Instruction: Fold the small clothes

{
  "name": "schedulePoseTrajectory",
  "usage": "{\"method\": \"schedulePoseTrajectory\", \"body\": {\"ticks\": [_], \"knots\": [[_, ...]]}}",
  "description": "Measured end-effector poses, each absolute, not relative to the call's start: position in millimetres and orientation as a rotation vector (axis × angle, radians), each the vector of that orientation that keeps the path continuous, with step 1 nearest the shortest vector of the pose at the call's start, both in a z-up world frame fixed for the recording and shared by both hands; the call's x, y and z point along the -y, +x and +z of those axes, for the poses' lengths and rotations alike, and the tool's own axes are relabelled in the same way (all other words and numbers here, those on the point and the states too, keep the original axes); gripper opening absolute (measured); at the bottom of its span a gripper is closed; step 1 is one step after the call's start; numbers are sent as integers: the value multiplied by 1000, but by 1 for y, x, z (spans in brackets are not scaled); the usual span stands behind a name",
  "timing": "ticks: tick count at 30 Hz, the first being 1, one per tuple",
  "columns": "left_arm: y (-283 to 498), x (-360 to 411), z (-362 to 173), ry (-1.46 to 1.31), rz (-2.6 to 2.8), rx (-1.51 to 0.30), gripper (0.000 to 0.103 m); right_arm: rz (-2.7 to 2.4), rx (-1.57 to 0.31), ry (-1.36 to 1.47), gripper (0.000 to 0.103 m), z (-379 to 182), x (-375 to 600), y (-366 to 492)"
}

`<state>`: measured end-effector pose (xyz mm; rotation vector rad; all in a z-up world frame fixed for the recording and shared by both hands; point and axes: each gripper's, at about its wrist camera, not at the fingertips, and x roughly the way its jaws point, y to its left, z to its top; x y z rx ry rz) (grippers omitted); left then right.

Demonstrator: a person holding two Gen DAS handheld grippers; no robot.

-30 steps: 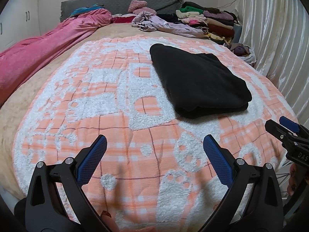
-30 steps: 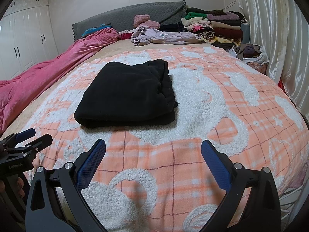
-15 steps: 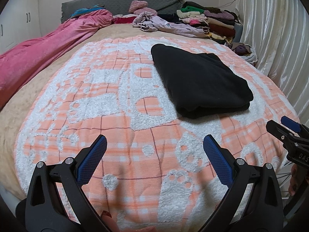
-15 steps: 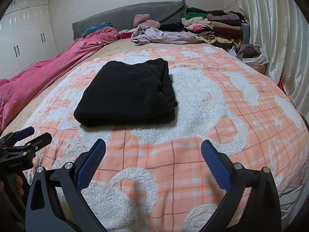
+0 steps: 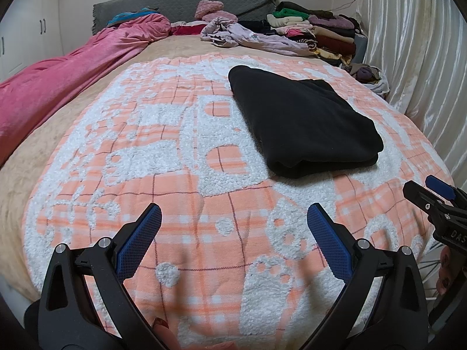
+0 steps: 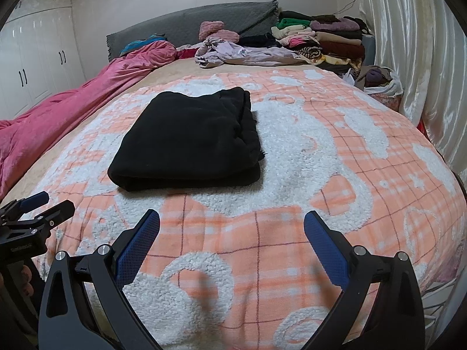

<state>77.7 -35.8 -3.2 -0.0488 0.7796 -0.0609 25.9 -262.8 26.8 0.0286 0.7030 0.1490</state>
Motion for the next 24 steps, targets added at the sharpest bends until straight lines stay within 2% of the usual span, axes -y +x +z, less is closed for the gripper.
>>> {"method": "schedulePoseTrajectory", "body": {"ticks": [7, 12, 17, 24], "knots": [[81, 23, -8, -79, -75, -805, 93, 55, -721, 25, 99, 20, 280, 30], [87, -8, -12, -151, -14, -830, 93, -129, -732, 37, 98, 6, 330, 28], [95, -54, -6, -175, 95, -805, 93, -434, -745, 168, 98, -10, 447, 1], [121, -212, -3, -260, 387, -848, 94, -997, -721, 294, 98, -19, 642, -88]]}}
